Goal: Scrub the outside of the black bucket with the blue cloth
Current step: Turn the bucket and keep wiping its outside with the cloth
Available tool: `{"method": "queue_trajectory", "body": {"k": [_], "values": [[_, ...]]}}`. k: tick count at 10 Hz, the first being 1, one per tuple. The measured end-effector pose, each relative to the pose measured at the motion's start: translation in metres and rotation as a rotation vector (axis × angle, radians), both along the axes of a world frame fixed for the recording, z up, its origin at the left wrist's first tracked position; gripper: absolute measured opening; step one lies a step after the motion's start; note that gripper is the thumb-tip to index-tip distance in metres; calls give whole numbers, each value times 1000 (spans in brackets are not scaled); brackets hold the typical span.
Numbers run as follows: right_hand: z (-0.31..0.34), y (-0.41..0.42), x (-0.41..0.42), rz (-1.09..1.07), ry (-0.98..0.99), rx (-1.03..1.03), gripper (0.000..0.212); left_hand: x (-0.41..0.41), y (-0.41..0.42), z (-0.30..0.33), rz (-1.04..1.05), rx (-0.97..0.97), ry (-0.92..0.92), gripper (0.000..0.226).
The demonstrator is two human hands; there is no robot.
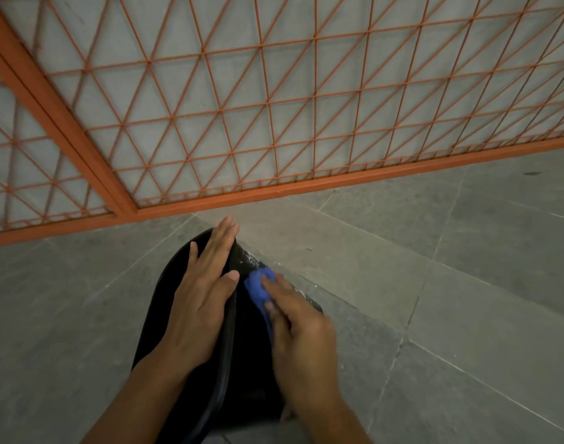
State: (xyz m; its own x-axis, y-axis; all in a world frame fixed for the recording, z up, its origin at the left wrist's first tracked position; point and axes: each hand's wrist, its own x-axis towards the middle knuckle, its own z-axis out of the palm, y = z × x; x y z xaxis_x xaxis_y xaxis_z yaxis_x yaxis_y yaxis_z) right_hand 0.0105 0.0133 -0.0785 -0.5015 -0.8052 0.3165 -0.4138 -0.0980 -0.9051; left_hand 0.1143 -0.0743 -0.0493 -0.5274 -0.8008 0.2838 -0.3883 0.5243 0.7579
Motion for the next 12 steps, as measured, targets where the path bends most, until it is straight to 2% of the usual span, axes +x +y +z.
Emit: {"method": "queue_trajectory", "body": {"k": [1, 2, 4, 5, 6, 7, 8, 9, 11, 12], "values": [[2, -2, -6, -1, -100, 23, 34, -4, 3, 1, 13, -27, -25, 66], [2, 13, 13, -81, -94, -84, 39, -4, 2, 0, 2, -21, -9, 65], [-6, -2, -5, 43, -126, 80, 34, 0, -1, -1, 52, 3, -9, 63], [-12, 17, 6, -38, -65, 61, 48, -3, 0, 0, 37, 12, -9, 65], [-17, 14, 4, -44, -44, 42, 49, -1, 0, -1, 14, 12, 2, 64], [-17, -2, -19, 18, -133, 120, 40, -3, 0, 0, 21, 2, -8, 64], [-24, 11, -18, 3, -134, 145, 40, -5, 1, 0, 19, -2, -4, 66], [-27, 16, -7, 5, -114, 75, 40, -2, -2, -2, -12, -6, 6, 64], [-27, 4, -28, 33, -109, 208, 38, -3, -1, -1, 19, 14, -15, 65], [-21, 18, -5, 18, -108, 95, 37, -2, -3, -1, 13, 9, -4, 64]]}}
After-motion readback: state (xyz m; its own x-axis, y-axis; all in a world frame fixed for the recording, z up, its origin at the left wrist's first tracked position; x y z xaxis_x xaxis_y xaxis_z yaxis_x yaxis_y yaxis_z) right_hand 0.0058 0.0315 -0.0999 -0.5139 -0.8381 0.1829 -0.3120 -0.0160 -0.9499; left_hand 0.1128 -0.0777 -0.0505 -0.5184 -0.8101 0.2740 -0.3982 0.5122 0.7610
